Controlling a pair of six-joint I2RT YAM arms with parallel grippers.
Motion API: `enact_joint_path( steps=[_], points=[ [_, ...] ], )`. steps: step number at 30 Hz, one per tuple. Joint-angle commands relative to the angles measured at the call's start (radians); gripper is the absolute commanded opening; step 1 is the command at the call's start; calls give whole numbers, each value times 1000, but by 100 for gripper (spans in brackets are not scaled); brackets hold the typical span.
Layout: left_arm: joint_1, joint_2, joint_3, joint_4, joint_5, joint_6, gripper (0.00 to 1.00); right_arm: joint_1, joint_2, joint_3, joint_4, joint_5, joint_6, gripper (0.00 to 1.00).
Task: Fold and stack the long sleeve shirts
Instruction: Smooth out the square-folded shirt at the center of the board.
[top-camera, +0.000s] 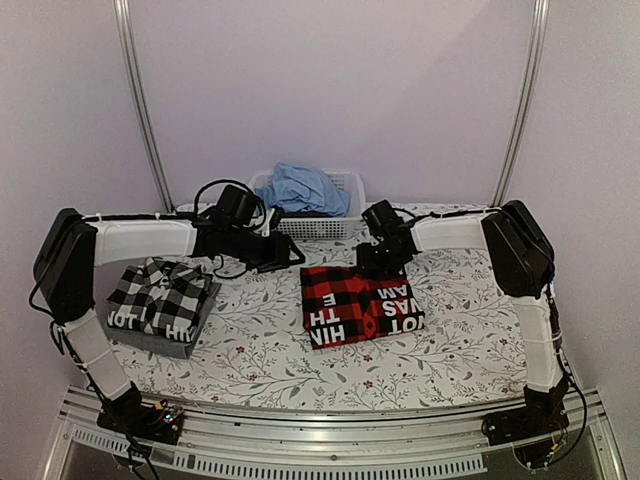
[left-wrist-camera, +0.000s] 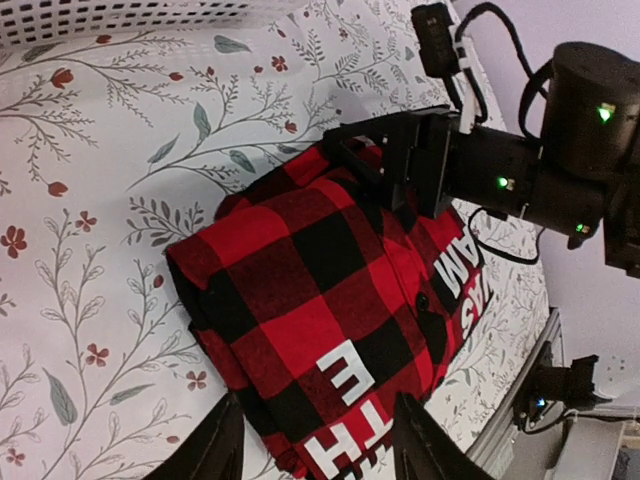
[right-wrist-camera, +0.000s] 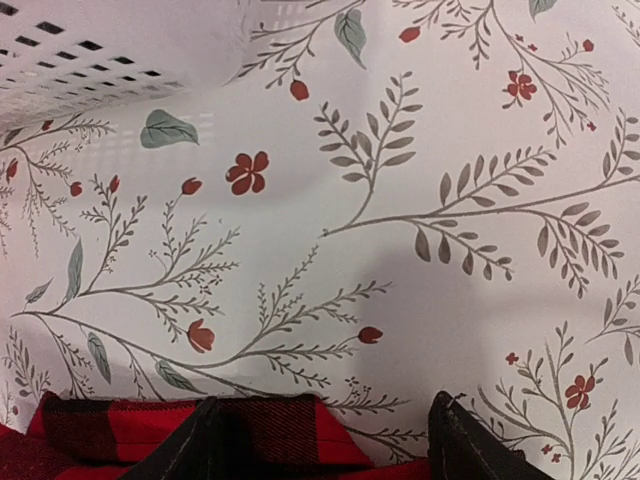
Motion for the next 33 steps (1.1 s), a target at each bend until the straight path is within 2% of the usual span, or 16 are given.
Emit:
enact_joint_path(
  steps=[1,6,10,15,21,28,33],
  points=[
    [-76,-16,19,-6,32,11,50,-13,8,45,-33,-15,-17,70],
    [-122,37,46,1,39,-2,49,-22,-62,77,-75,21,-55,79],
    [-125,39,36,16,28,-21,49,-7,-161,32,-96,41,-65,83],
    [-123,37,36,4,13,-28,49,72,-299,-80,-104,96,-62,83],
    [-112,23,30,-2,5,-35,49,187,-376,-191,-125,118,-5,80],
    [-112,22,13,11,12,-53,48,193,-271,-137,-121,74,16,79],
    [-111,9,-4,12,24,-59,48,122,-111,-20,-114,-1,-3,79]
  ],
)
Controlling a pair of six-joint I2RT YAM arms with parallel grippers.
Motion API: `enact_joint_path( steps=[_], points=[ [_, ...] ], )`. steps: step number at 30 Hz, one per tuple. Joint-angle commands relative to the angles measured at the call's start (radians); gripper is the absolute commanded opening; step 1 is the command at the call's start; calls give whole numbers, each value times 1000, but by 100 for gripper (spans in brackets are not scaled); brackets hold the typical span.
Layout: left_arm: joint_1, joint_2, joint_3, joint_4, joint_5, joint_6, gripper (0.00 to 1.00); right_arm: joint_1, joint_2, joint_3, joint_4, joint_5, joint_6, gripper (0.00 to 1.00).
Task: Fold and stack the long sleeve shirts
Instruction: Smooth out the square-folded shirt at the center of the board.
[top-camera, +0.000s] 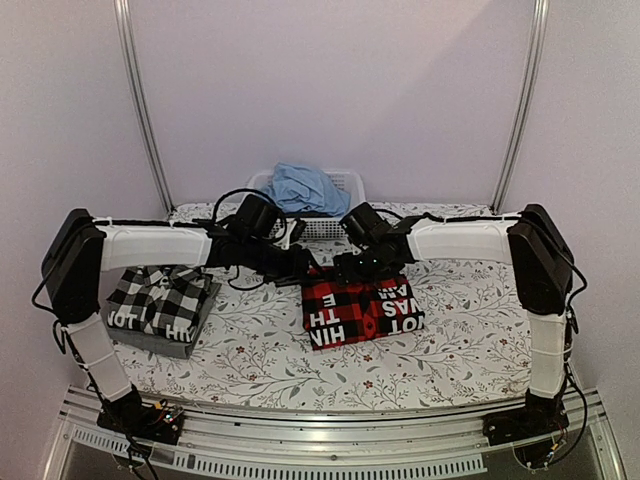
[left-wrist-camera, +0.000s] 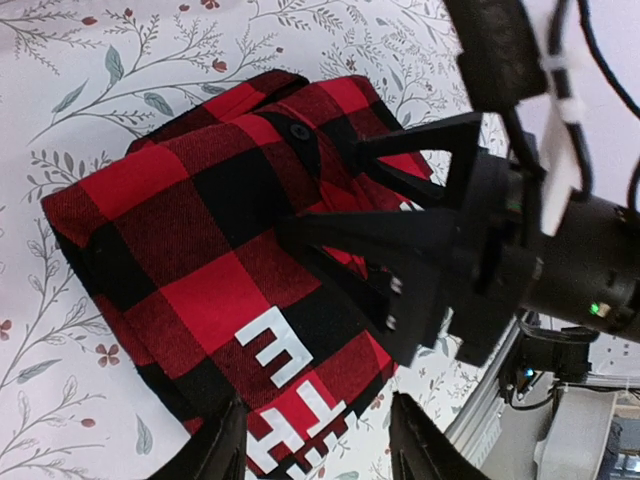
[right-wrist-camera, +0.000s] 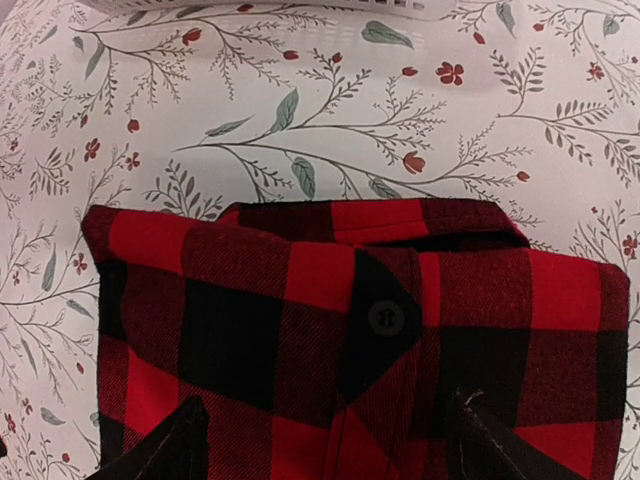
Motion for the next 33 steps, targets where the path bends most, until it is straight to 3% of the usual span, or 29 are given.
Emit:
enact_joint_path(
  steps=[1,6,11,22,33],
  points=[
    [7,-24,-25,12,11,-10,48,-73,135,106,2,-63,-8,79],
    [5,-31,-45,18,37,-9,48,-127,236,197,-3,-85,-26,80],
    [5,-29,-59,24,45,-7,48,-132,172,198,-43,-47,-50,83],
    [8,23,-46,49,68,-8,47,-12,-197,-159,-67,17,80,86],
    [31,34,-81,80,66,-32,46,-8,-23,-244,-11,-18,143,88]
  ],
)
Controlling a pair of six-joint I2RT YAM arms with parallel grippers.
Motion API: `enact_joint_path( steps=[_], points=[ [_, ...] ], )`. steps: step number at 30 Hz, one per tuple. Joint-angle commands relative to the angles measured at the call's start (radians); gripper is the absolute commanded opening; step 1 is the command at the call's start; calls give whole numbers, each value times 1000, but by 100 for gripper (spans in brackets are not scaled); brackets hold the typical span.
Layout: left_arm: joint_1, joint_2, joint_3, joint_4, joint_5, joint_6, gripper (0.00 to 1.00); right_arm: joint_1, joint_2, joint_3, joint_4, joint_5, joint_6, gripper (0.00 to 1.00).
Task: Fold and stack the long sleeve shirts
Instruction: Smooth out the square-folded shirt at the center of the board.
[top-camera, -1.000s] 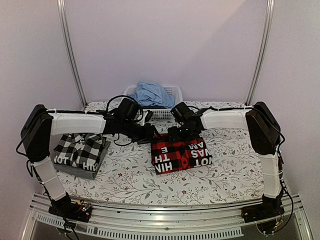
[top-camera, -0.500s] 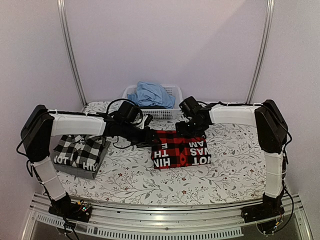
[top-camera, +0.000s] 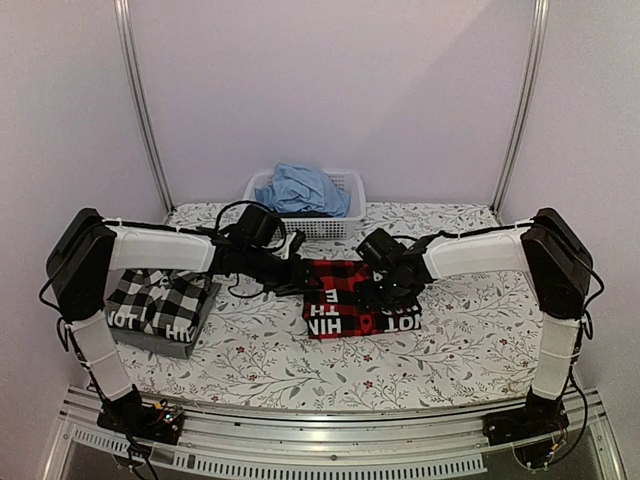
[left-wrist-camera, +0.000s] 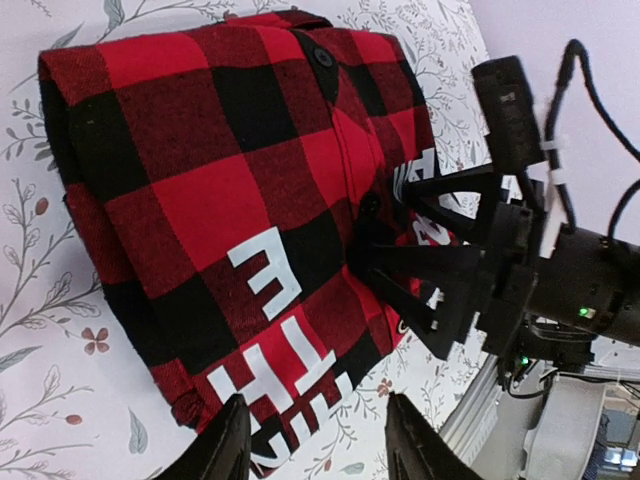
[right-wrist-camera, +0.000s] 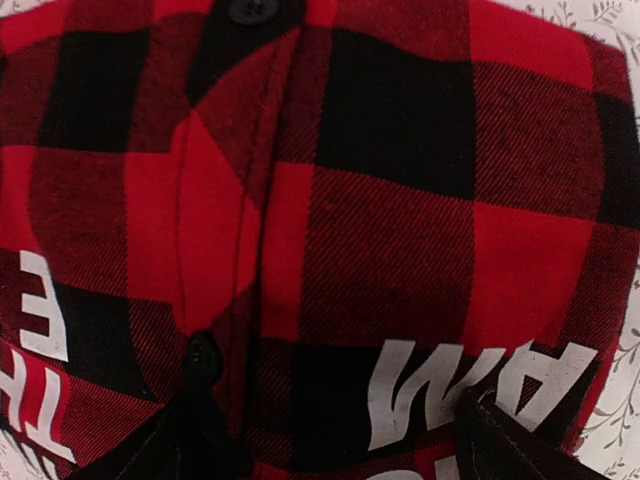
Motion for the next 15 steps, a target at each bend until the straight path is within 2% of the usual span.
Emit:
enact_joint_path(
  steps=[1,11,15],
  points=[
    [24,0,-34,35,2,-12,46,-5,82,-10,6,-4,32,89],
    [46,46,-45,11,-8,3,46,10,-76,36,-73,71,46,93],
    [50,78,-31,-1,-25,15,48,10,-117,-1,-83,96,59,93]
  ],
)
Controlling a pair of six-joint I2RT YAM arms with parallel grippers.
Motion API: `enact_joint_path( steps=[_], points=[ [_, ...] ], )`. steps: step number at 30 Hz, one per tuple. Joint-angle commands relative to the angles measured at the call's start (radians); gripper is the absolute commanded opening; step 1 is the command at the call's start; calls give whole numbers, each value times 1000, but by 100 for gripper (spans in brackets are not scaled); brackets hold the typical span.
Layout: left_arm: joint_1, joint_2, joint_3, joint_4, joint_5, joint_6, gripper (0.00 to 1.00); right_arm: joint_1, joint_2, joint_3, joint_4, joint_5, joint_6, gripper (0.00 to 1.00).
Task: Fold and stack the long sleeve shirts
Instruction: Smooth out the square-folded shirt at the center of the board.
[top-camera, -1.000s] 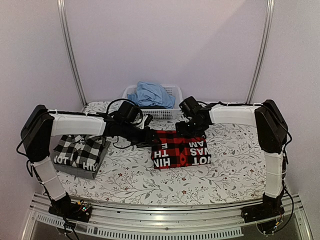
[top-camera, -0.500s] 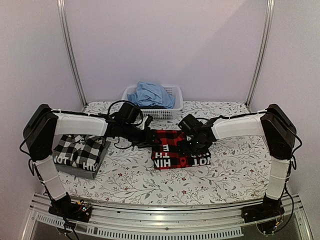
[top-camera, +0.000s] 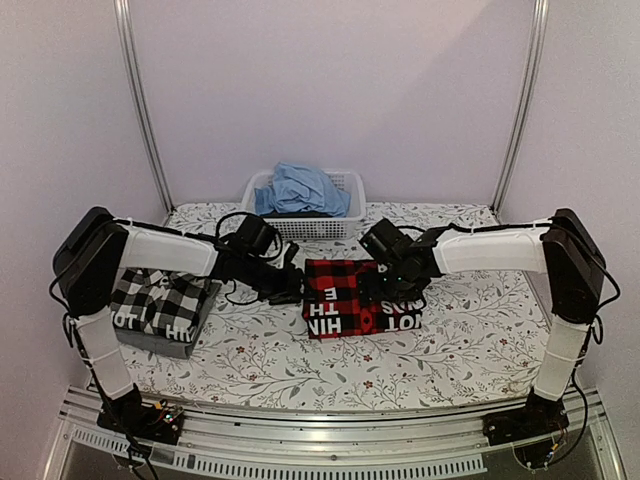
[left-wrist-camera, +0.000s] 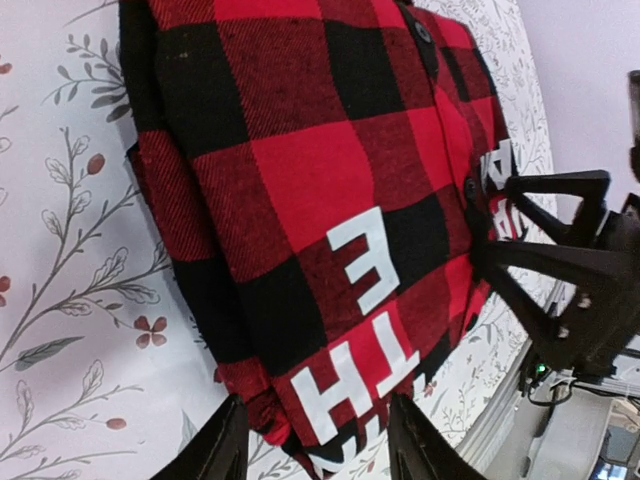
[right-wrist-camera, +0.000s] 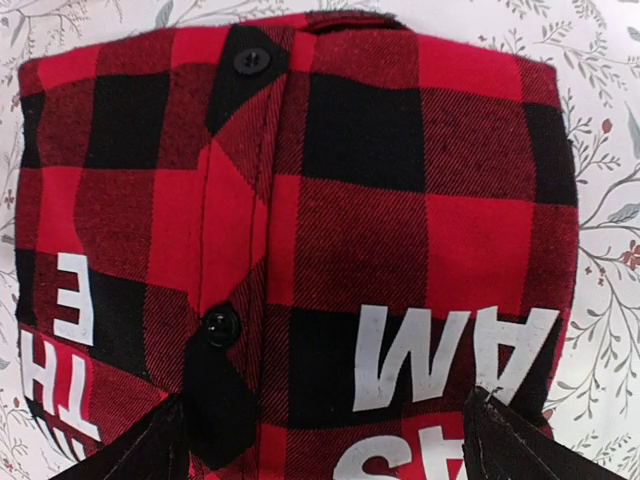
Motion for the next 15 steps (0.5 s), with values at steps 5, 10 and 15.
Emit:
enact_joint_path(
  steps=[5,10,15],
  points=[
    [13,79,29,-14,2,26,49,4,-101,-98,-28,57,64,92],
    [7,95,34,-19,8,25,51,-2,-168,-215,9,62,114,88],
    [4,111,33,-30,-3,18,51,-26,-233,-343,72,32,154,82]
  ],
)
